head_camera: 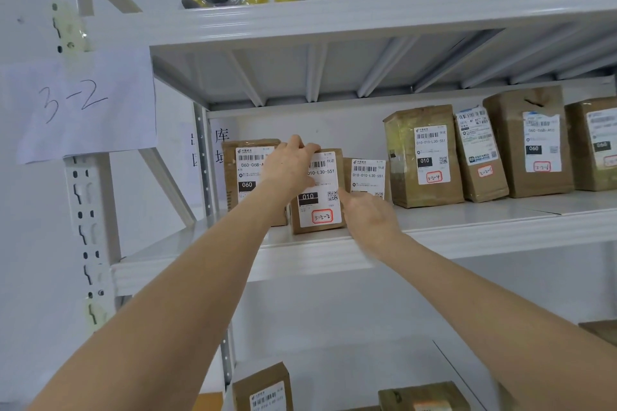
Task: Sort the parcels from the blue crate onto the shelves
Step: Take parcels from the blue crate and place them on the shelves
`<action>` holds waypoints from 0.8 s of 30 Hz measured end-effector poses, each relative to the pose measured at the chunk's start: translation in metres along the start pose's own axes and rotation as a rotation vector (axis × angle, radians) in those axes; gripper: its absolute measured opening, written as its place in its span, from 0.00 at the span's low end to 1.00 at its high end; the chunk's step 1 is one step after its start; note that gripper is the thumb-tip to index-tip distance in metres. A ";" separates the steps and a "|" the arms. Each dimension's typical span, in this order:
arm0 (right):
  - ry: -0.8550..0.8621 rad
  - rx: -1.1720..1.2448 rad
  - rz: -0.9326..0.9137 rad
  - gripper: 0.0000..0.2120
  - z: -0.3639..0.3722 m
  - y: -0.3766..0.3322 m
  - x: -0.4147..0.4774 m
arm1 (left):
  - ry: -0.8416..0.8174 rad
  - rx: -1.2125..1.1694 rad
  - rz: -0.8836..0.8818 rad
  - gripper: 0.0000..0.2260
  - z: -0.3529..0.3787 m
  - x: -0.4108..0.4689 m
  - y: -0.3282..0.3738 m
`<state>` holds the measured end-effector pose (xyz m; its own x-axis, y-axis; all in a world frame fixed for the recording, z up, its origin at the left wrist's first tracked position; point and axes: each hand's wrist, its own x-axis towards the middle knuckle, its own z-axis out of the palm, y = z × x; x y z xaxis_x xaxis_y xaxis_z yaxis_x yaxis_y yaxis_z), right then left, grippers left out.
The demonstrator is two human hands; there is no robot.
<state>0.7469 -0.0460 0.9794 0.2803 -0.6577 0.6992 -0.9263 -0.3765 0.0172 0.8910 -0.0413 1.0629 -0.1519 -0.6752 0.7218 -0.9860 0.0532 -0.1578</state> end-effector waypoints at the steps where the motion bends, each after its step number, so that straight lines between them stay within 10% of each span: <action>1: -0.030 -0.017 -0.002 0.24 0.000 0.000 0.002 | -0.001 -0.001 -0.001 0.31 0.001 0.001 0.000; 24: -0.281 -0.188 -0.074 0.28 -0.002 -0.007 0.025 | -0.014 0.020 -0.012 0.29 0.022 0.019 -0.004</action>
<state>0.7598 -0.0586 0.9981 0.3824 -0.7970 0.4676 -0.9238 -0.3201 0.2099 0.8939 -0.0709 1.0625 -0.1394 -0.6857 0.7145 -0.9861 0.0305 -0.1631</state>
